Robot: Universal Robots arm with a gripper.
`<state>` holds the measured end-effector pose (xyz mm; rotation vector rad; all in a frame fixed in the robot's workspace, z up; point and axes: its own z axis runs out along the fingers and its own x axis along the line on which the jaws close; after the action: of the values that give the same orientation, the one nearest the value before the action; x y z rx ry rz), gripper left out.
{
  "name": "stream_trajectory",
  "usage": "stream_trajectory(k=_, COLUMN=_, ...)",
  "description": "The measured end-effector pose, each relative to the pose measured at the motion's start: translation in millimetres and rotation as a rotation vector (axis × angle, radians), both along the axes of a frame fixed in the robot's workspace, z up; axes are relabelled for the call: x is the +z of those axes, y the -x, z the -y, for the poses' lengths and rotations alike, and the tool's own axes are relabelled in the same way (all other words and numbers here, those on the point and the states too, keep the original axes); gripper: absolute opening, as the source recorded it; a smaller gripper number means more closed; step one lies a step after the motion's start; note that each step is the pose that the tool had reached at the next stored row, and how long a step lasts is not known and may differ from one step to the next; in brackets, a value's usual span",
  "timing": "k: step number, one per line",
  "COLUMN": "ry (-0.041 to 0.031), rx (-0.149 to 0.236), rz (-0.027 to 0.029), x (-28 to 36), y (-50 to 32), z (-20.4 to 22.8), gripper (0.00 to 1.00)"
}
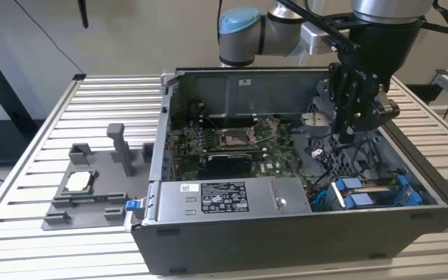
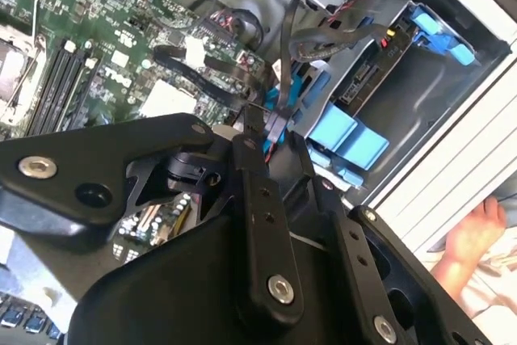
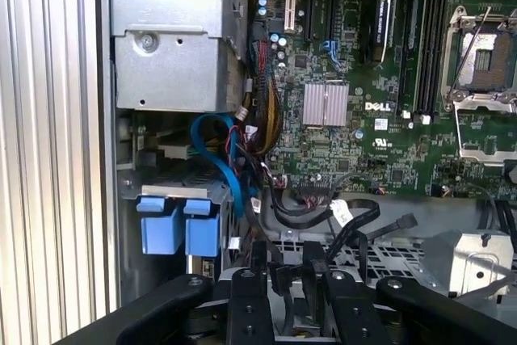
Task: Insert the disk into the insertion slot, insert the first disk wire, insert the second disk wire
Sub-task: 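Insert the second disk wire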
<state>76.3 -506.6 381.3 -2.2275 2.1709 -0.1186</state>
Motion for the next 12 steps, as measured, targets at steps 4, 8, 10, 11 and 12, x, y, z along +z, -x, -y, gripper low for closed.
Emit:
stream_trajectory(k=4, ry=0.0, rx=0.0, rz=0.0, x=0.0, y=-0.6, z=0.0, gripper=0.32)
stream_trajectory(k=8, ry=0.0, rx=0.0, rz=0.0, x=0.0, y=-1.2, z=0.0, gripper=0.17)
stream_trajectory(k=10, ry=0.0, rx=0.0, rz=0.0, x=0.0, y=-1.6, z=0.0, gripper=0.16)
stream_trajectory(k=11, ry=0.0, rx=0.0, rz=0.0, x=0.0, y=-1.7, z=0.0, gripper=0.16)
stream_trajectory(k=12, ry=0.0, rx=0.0, rz=0.0, x=0.0, y=-1.9, z=0.0, gripper=0.16)
